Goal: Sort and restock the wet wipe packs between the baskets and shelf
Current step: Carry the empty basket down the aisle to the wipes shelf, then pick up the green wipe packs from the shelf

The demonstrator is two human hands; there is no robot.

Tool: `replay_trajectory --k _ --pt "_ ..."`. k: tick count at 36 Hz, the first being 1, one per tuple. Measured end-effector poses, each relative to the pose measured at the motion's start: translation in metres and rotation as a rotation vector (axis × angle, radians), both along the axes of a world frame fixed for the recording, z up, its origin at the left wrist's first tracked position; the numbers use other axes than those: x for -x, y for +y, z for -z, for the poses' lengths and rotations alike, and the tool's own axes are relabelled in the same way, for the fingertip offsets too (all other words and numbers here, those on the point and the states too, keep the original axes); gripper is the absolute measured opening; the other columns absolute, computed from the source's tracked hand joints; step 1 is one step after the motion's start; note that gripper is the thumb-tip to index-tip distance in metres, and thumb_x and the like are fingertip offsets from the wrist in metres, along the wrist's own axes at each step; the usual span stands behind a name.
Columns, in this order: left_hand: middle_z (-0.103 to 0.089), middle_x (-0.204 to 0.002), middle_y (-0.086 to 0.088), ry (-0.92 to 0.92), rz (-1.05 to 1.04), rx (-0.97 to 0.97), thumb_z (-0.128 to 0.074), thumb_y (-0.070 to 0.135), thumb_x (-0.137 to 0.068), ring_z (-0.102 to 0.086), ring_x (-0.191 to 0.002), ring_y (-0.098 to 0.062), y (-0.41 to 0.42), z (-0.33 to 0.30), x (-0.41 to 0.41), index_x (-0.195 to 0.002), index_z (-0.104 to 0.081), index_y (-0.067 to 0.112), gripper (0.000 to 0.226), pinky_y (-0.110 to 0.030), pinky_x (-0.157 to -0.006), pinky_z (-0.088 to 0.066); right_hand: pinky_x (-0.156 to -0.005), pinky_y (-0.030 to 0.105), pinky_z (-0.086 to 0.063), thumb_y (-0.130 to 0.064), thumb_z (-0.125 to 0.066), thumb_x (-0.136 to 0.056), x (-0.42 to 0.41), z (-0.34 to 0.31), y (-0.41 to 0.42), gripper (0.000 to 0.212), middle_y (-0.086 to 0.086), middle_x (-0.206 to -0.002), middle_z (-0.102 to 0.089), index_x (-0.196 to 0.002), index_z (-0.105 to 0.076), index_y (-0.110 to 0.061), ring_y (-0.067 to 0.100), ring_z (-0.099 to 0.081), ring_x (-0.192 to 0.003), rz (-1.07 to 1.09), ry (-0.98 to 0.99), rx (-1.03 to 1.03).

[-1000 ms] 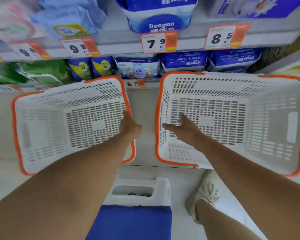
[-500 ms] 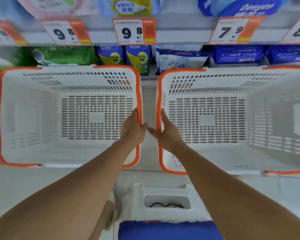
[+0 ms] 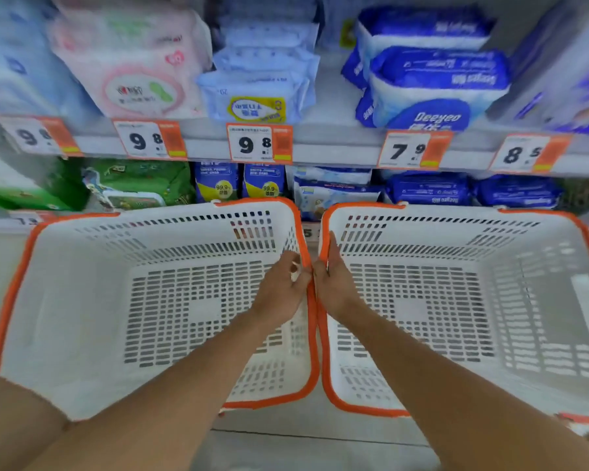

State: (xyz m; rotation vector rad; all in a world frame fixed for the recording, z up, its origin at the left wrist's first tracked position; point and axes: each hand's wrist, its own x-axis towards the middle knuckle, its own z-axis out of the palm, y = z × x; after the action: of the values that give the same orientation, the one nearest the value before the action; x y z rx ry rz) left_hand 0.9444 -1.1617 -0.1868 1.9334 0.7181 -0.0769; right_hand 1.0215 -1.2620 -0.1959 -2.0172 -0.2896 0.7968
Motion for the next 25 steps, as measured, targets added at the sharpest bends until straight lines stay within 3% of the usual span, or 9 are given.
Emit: replay_trajectory --k 2,4,9,11,13,16,18,22,25 --pt "-0.065 -0.096 0.003 -0.026 0.035 -0.008 -0.048 0.042 -0.100 -0.066 -0.081 -0.014 -0.003 0.007 0.004 -0.100 -0.049 0.025 0.017 -0.043 -0.074 -0.057 -0.103 0.044 -0.049 -0.049 -0.032 -0.102 0.010 0.005 -0.002 0.062 0.002 -0.152 -0.046 -0.158 -0.005 -0.038 0.021 -0.057 -0.126 0.058 -0.035 -0.028" --pt "-0.064 -0.092 0.001 -0.054 0.053 -0.025 -0.047 0.042 -0.100 -0.066 -0.081 -0.016 -0.005 0.011 0.006 -0.096 -0.047 0.024 0.018 -0.047 -0.077 -0.057 -0.105 0.046 -0.047 -0.061 -0.027 -0.097 0.019 0.006 -0.003 0.062 -0.001 -0.152 -0.046 -0.155 -0.013 -0.043 0.020 -0.053 -0.131 0.128 -0.096 -0.060" --pt "-0.062 -0.098 -0.005 0.035 0.042 0.025 -0.043 0.031 -0.104 -0.060 -0.079 -0.016 -0.025 -0.007 0.001 -0.099 -0.046 0.019 0.013 -0.041 -0.077 -0.054 -0.111 0.045 -0.042 -0.042 -0.034 -0.106 0.016 -0.006 -0.010 0.054 0.005 -0.152 -0.046 -0.157 -0.025 -0.027 0.027 -0.049 -0.134 0.154 -0.051 -0.028" --pt "-0.065 -0.104 -0.009 0.074 0.094 -0.003 -0.044 0.023 -0.104 -0.057 -0.079 -0.018 -0.035 -0.030 -0.010 -0.096 -0.051 0.018 0.011 -0.034 -0.070 -0.048 -0.106 0.048 -0.046 -0.041 -0.036 -0.105 0.000 -0.025 -0.018 0.048 0.008 -0.144 -0.054 -0.151 -0.038 -0.025 0.030 -0.056 -0.126 0.121 0.031 0.045" --pt "-0.066 -0.100 -0.012 0.160 0.220 -0.089 -0.045 0.022 -0.102 -0.057 -0.085 -0.024 -0.035 -0.050 -0.023 -0.093 -0.061 0.013 0.021 -0.029 -0.068 -0.043 -0.094 0.047 -0.054 -0.041 -0.044 -0.102 -0.019 -0.055 -0.029 0.038 0.007 -0.122 -0.065 -0.136 -0.052 -0.026 0.029 -0.063 -0.110 0.063 0.141 0.101" --pt "-0.063 -0.123 -0.013 0.255 0.336 -0.237 -0.047 0.030 -0.102 -0.060 -0.103 -0.026 -0.021 -0.083 -0.040 -0.117 -0.064 0.008 0.032 -0.032 -0.085 -0.047 -0.075 0.035 -0.054 -0.036 -0.053 -0.098 -0.044 -0.111 -0.040 0.052 0.006 -0.111 -0.064 -0.148 -0.039 -0.030 0.025 -0.063 -0.095 -0.112 0.125 0.091" --pt "-0.066 -0.118 -0.013 0.151 0.270 -0.259 -0.055 0.023 -0.097 -0.063 -0.099 -0.028 -0.015 -0.114 -0.056 -0.109 -0.066 0.009 0.021 -0.038 -0.086 -0.051 -0.076 0.038 -0.053 -0.029 -0.056 -0.099 -0.054 -0.150 -0.046 0.049 0.016 -0.120 -0.064 -0.145 -0.044 -0.020 0.026 -0.062 -0.090 -0.129 0.034 0.033" --pt "-0.069 -0.090 -0.002 -0.257 0.106 -0.312 -0.060 0.012 -0.091 -0.062 -0.076 -0.014 -0.015 -0.215 -0.099 -0.086 -0.068 0.012 0.010 -0.027 -0.070 -0.049 -0.058 0.025 -0.051 -0.010 -0.057 -0.098 -0.067 -0.231 -0.062 0.021 0.011 -0.094 -0.062 -0.116 -0.065 -0.003 0.018 -0.059 -0.067 -0.086 -0.059 -0.161" --pt "-0.069 -0.080 0.004 -0.525 0.195 -0.330 -0.064 0.012 -0.091 -0.062 -0.069 -0.004 -0.021 -0.300 -0.118 -0.084 -0.068 0.018 0.009 -0.023 -0.067 -0.048 -0.062 0.032 -0.052 -0.004 -0.058 -0.096 -0.077 -0.300 -0.076 0.014 0.010 -0.086 -0.068 -0.095 -0.071 -0.009 0.019 -0.061 -0.069 -0.123 -0.305 -0.246"
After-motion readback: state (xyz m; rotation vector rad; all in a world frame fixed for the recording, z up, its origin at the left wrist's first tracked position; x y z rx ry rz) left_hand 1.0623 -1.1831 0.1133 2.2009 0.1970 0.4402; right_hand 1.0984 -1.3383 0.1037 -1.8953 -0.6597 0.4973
